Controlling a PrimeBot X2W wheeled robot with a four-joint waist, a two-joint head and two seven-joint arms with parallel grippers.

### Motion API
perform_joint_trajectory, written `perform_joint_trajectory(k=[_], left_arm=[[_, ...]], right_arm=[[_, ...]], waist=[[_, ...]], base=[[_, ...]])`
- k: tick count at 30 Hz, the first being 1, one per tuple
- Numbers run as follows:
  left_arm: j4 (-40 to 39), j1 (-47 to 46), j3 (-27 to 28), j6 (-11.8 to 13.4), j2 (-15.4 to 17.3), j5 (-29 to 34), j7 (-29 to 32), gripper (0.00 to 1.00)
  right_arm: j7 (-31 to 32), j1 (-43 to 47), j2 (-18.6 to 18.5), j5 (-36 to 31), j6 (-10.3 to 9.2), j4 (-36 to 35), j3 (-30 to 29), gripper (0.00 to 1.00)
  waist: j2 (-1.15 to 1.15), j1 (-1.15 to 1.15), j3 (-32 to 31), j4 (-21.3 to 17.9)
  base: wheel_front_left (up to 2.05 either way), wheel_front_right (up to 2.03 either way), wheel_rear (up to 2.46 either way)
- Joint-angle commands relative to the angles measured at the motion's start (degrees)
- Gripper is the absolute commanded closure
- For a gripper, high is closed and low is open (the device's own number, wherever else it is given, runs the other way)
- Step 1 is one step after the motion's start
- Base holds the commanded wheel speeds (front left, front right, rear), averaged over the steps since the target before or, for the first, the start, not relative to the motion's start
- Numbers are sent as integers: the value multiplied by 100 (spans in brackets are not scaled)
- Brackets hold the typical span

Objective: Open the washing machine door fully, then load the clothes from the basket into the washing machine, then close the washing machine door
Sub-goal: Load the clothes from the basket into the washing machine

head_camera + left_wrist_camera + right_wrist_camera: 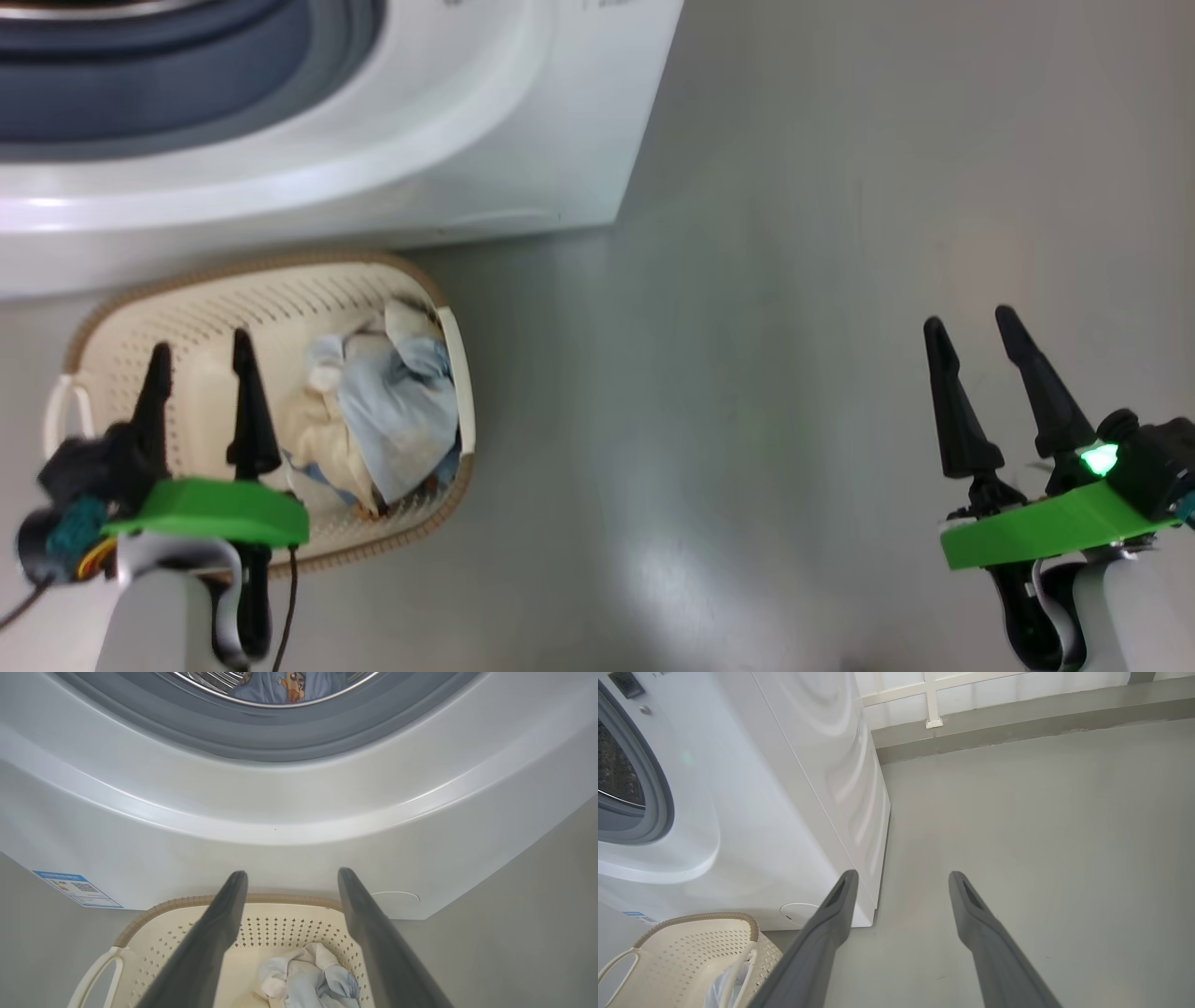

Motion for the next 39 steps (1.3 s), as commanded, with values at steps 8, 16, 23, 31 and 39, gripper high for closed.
perform_joint_trajectory(k=[8, 16, 23, 31, 39], left_arm=[[990, -793, 157, -290, 151, 211, -36, 0], [1918, -1358, 194, -497, 230, 206, -36, 0], [2854, -1862, 53, -658, 278, 89, -36, 0], [3852, -2315, -164, -707, 488, -124, -36, 0], [4575, -2804, -593, -710, 669, -508, -36, 0]], right_arm=[[-68, -183, -24, -21, 9, -259, 138, 0], [-68, -283, -38, -43, 9, -344, 84, 0], [-68, -313, 0, -46, 9, -383, 81, 0], [-68, -359, -1, -76, 9, -405, 83, 0], [-68, -305, 45, -71, 9, -444, 75, 0]], waist=[[0, 0, 990, -77], [0, 0, 1417, -158], [0, 0, 1712, -223], [0, 0, 1882, -405], [0, 0, 2099, -474]], base=[[0, 0, 0], [0, 0, 0], [0, 0, 0], [0, 0, 0], [0, 0, 0]])
